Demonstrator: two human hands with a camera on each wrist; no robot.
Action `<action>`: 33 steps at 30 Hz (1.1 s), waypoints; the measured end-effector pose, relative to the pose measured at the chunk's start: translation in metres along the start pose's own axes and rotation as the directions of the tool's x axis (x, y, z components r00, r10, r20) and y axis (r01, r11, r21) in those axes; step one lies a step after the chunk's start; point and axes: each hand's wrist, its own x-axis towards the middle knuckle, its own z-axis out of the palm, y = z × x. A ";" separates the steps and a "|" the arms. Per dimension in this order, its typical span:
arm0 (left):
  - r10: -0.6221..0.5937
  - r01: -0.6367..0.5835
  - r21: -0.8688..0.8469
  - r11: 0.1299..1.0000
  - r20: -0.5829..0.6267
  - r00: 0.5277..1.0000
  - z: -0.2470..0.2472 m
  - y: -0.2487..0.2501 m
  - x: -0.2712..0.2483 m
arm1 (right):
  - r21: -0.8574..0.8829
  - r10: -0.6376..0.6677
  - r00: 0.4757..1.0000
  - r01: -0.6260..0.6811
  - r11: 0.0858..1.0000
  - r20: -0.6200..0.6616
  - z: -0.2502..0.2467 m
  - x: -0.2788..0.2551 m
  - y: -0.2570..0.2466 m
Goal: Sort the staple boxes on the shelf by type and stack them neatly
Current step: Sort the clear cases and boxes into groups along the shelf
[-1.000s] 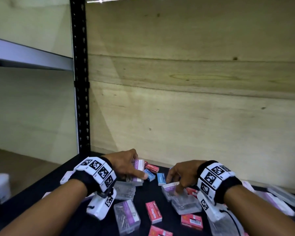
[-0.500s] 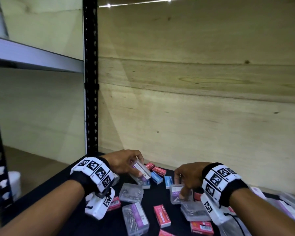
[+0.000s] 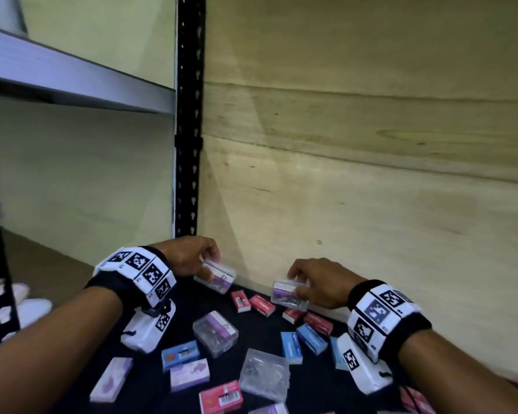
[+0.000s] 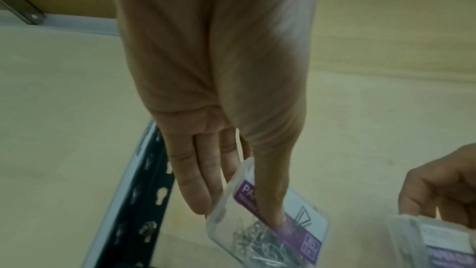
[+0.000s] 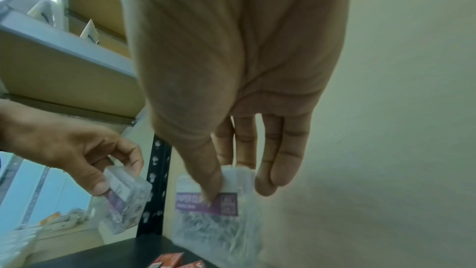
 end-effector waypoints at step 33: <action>-0.090 0.092 -0.051 0.994 0.038 0.995 0.014 -0.102 0.065 | -0.174 -0.256 0.962 0.236 0.956 -0.099 0.051 0.134 -0.078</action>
